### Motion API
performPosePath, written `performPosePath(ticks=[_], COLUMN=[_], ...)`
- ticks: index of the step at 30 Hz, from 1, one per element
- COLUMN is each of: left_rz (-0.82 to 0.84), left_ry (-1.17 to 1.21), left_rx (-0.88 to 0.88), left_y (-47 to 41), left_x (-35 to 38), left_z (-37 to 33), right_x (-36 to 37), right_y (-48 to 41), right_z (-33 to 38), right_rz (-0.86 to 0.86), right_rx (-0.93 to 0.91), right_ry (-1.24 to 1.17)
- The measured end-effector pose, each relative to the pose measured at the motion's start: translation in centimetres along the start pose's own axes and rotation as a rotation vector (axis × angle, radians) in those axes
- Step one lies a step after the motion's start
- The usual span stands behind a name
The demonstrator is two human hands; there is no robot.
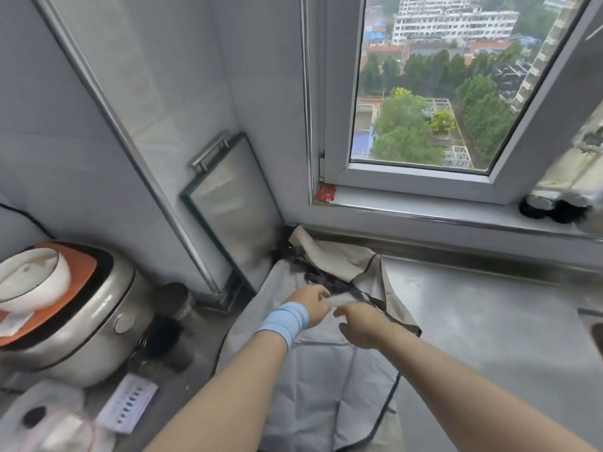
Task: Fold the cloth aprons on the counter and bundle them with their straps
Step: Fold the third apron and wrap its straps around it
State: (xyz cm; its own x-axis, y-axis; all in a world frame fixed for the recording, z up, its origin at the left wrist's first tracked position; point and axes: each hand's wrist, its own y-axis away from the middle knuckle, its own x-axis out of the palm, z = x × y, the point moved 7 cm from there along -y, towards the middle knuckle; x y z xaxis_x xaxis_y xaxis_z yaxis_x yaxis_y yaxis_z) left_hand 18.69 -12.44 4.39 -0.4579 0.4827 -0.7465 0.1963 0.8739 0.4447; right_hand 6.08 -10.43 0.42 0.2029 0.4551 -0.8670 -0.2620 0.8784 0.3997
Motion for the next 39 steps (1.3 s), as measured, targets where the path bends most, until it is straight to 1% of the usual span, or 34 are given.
performPosePath(ticks=[4,6,10,12,15,18,19,20,23,24,25,27,28,29,30,31,33,34,35,36,37,39], left_rz=[0.127,0.175,0.218,0.216,0.222,0.292,0.316,0.341,0.449,0.483,0.517,0.601,0.637,0.636,0.588,0.482,0.17,0.038,-0.051,-0.085,-0.085,-0.032], left_ry=[-0.138,-0.223,-0.282,-0.281,-0.284,-0.294,-0.309,-0.325,-0.431,-0.484,-0.544,-0.663,-0.681,-0.645,-0.561,-0.471,-0.375,-0.36,-0.369,-0.412,-0.472,-0.642], left_rx=[-0.093,-0.108,-0.133,-0.117,-0.07,-0.035,-0.028,-0.018,-0.007,-0.018,-0.04,-0.103,-0.129,-0.136,-0.118,-0.072,0.065,0.14,0.216,0.263,0.28,0.227], left_y=[-2.4,-3.3,-4.8,-5.3,-5.9,-6.1,-6.1,-6.1,-6.1,-6.1,-6.0,-5.5,-5.5,-5.8,-6.4,-7.6,-9.5,-10.2,-10.6,-11.0,-11.3,-12.0], left_x=[5.9,8.0,10.6,11.4,12.3,14.0,14.7,15.3,16.6,16.9,17.0,16.7,16.5,16.1,15.5,14.7,12.1,11.0,10.3,9.8,9.4,8.7], left_z=[1.9,2.5,2.2,1.0,-2.0,-5.0,-5.9,-6.6,-8.6,-9.0,-9.2,-9.4,-9.3,-9.5,-9.8,-10.4,-11.6,-12.3,-13.1,-13.7,-14.1,-13.9], right_x=[5.6,7.3,7.1,5.9,3.9,2.8,2.3,1.5,-2.0,-2.7,-2.7,-1.6,-0.7,0.0,0.5,0.7,0.4,-0.1,-0.7,-1.4,-2.4,-4.8], right_y=[-1.4,-1.6,-0.9,-0.2,1.3,2.5,2.6,2.4,1.1,0.7,0.3,-0.4,-0.6,-0.7,-1.0,-1.4,-1.5,-1.6,-1.8,-1.9,-2.1,-2.6], right_z=[-2.3,-4.1,-7.9,-9.9,-13.5,-16.2,-16.9,-17.5,-19.2,-19.8,-20.4,-21.7,-22.2,-22.3,-22.4,-22.4,-21.8,-21.6,-21.4,-21.2,-21.2,-20.5], right_rz=[0.156,0.197,0.109,0.102,0.173,0.244,0.243,0.203,-0.056,-0.097,-0.088,-0.004,0.037,0.063,0.071,0.055,0.035,0.025,0.01,-0.005,-0.025,-0.145], right_rx=[-0.118,-0.168,-0.228,-0.182,-0.062,0.009,0.028,0.039,0.043,0.047,0.068,0.144,0.166,0.175,0.17,0.154,0.121,0.095,0.062,0.034,0.003,-0.127], right_ry=[0.117,0.155,0.183,0.158,0.191,0.246,0.236,0.213,0.137,0.123,0.131,0.194,0.227,0.252,0.274,0.293,0.331,0.306,0.249,0.18,0.136,0.154])
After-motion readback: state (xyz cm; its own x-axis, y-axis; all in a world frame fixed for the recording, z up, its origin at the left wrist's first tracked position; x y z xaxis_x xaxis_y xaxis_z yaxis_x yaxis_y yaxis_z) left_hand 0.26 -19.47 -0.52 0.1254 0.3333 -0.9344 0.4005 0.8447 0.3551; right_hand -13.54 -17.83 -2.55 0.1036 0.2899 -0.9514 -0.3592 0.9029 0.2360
